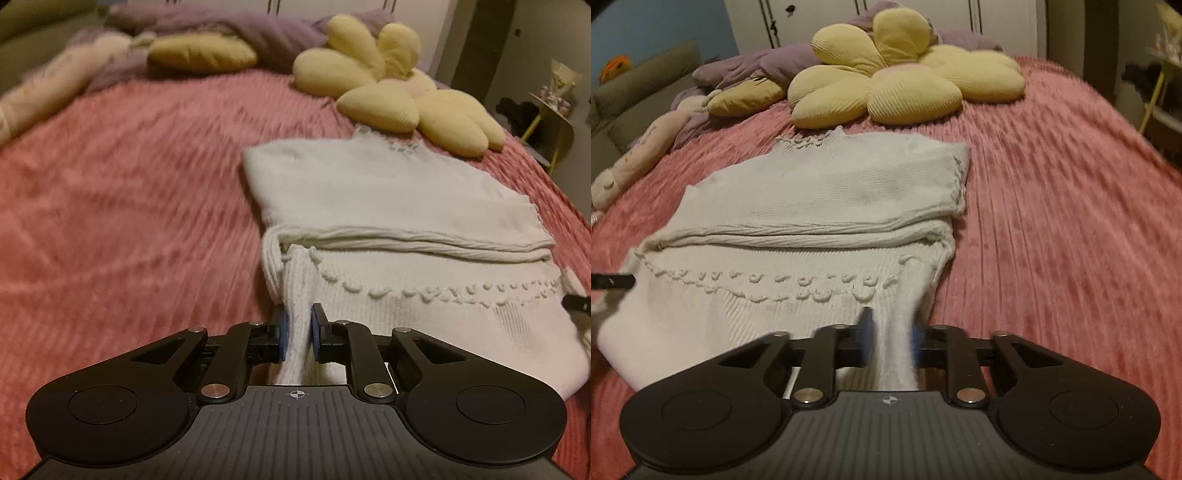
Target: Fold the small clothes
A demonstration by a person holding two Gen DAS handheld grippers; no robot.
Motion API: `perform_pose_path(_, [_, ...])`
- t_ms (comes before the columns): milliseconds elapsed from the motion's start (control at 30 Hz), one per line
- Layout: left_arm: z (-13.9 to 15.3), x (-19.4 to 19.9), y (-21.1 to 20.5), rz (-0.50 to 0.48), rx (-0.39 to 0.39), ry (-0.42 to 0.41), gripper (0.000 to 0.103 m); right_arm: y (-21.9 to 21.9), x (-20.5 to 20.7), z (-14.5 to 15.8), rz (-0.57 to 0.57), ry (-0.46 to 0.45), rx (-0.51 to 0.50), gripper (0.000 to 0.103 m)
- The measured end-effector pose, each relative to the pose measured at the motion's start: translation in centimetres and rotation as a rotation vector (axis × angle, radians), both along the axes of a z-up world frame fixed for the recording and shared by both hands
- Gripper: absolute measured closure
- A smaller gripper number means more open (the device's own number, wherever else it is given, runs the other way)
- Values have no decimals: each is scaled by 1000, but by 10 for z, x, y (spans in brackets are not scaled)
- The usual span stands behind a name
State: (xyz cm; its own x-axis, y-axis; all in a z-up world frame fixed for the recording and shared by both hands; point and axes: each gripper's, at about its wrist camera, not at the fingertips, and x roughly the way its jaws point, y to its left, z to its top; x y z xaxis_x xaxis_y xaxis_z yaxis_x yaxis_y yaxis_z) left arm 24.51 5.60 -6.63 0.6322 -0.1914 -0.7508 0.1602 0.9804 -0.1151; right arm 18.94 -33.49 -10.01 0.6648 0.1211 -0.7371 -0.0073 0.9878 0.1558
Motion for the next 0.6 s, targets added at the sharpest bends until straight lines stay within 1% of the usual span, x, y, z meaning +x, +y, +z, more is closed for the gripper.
perform_pose_path(33, [3,-4,-2,-6,7,-20,88,2,-1,1,3,-12,-13,95])
perform_pose_path(133, [6,-12,-6,-11,34,-59,88,3,-7,6,6,-45,-7,95])
perform_pose_path(200, [7,-16,-6,-16,34,-83,88,5,-10,9,8,-62,-21,95])
perform_pose_path(300, [7,-22,-10,-17,78,-111,88,5,-13,13,9,-75,-23,95])
perform_pose_path(400, [7,-25,-13,-32,93,-122,88,5,-15,16,6,-83,-35,95])
perform_pose_path(533, [12,-34,-18,-63,113,-168,88,9,-19,20,16,-99,-44,95])
perform_pose_path(600, [9,-31,-22,-89,101,-147,86,13,-20,24,28,-117,-52,95])
